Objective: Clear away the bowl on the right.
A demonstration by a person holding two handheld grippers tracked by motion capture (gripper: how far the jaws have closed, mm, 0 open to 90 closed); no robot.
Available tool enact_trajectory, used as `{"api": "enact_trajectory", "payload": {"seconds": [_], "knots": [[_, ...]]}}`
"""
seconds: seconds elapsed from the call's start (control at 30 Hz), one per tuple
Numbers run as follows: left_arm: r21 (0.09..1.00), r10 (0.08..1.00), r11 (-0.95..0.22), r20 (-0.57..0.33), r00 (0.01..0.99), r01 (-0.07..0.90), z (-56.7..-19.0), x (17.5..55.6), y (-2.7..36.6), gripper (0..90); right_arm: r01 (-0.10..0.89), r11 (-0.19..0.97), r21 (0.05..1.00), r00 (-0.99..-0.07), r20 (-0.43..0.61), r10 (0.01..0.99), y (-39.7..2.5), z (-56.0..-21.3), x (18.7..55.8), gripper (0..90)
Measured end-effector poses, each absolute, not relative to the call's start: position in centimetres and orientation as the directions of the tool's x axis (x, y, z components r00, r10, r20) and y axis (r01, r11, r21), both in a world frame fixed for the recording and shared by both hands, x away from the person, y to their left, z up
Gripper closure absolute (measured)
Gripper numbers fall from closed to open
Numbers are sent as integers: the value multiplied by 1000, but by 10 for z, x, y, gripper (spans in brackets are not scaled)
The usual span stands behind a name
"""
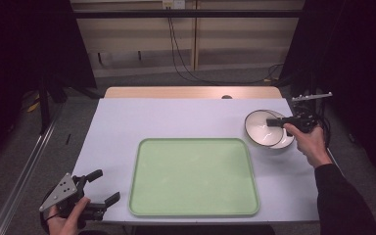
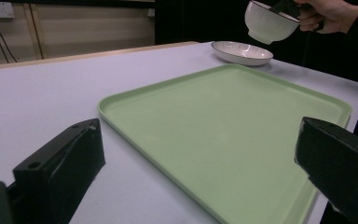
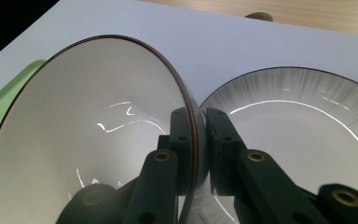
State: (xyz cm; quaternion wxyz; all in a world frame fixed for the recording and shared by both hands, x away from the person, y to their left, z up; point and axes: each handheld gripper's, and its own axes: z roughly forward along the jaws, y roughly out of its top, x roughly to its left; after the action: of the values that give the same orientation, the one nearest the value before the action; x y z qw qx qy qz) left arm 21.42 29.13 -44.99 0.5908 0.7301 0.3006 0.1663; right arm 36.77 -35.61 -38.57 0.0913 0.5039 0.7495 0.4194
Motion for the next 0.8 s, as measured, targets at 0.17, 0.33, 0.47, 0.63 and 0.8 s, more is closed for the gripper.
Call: {"api": "enact_trajectory", "payload": {"seconds": [0.17, 0.33, 0.47, 0.63, 0.8], "knots": [[963, 635, -121, -113, 764, 242, -450, 214, 291, 13, 683, 158, 713, -494, 292, 819, -347, -384, 369, 821], [963, 635, -121, -112, 764, 242, -450, 214, 291, 13, 681, 173, 711, -511, 293, 808, -339, -381, 369, 821], [963, 635, -121, -112, 764, 242, -450, 214, 291, 13, 679, 186, 710, -524, 291, 801, -332, -380, 370, 821], [963, 634, -120, -112, 765, 241, -450, 214, 291, 13, 679, 202, 706, -534, 286, 795, -326, -379, 372, 821], [962, 635, -130, -104, 765, 239, -450, 215, 291, 13, 680, 209, 703, -542, 290, 789, -320, -377, 376, 821]]}}
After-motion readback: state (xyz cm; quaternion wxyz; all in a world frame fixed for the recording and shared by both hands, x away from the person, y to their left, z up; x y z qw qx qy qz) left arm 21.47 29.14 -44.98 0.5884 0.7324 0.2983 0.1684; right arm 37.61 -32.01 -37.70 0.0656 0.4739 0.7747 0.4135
